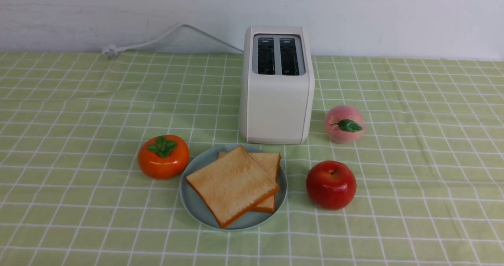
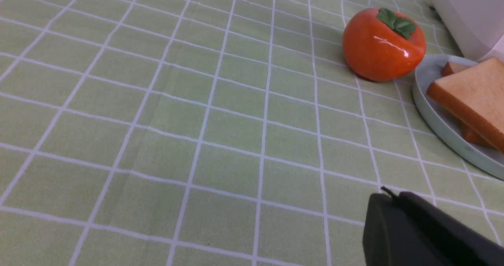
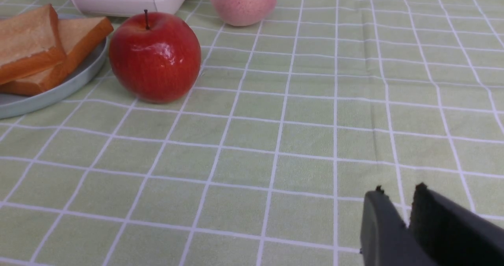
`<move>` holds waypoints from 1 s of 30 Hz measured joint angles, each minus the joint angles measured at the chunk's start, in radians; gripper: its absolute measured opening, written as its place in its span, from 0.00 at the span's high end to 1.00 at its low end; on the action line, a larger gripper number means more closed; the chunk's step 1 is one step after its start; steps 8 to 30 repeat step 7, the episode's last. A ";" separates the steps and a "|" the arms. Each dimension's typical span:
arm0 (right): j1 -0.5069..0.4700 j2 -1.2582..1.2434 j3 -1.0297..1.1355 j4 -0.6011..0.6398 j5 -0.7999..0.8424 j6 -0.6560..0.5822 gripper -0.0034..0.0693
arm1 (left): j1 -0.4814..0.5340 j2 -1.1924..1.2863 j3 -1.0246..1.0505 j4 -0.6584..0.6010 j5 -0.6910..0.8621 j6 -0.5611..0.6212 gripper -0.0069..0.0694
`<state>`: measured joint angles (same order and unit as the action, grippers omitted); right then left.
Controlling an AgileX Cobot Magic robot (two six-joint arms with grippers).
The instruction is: Take toasted bread from bread machine on green coffee tablecloth place on plate.
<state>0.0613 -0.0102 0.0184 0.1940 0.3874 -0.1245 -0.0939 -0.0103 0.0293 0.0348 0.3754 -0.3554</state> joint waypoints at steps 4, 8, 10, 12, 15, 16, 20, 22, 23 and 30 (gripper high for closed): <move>0.000 0.000 0.000 0.000 0.000 0.000 0.77 | 0.000 0.000 0.000 0.000 0.001 0.000 0.90; 0.000 0.000 0.000 0.000 0.000 0.000 0.76 | 0.000 0.000 0.000 0.000 0.001 0.000 0.90; 0.000 0.000 0.000 0.000 0.000 0.000 0.76 | 0.000 0.000 0.000 0.000 0.001 0.000 0.90; 0.000 0.000 0.000 0.000 0.000 0.000 0.76 | 0.000 0.000 0.000 0.000 0.001 0.000 0.90; 0.000 0.000 0.000 0.000 0.000 0.000 0.76 | 0.000 0.000 0.000 0.000 0.001 0.000 0.90; 0.000 0.000 0.000 0.000 0.000 0.000 0.76 | 0.000 0.000 0.000 0.000 0.001 0.000 0.90; 0.000 0.000 0.000 0.000 0.000 0.000 0.76 | 0.000 0.000 0.000 0.000 0.001 0.000 0.90; 0.000 0.000 0.000 0.000 0.000 0.000 0.76 | 0.000 0.000 0.000 0.000 0.001 0.000 0.90; 0.000 0.000 0.000 0.000 0.000 0.000 0.76 | 0.000 0.000 0.000 0.000 0.001 0.000 0.90; 0.000 0.000 0.000 0.000 0.000 0.000 0.76 | 0.000 0.000 0.000 0.000 0.001 0.000 0.90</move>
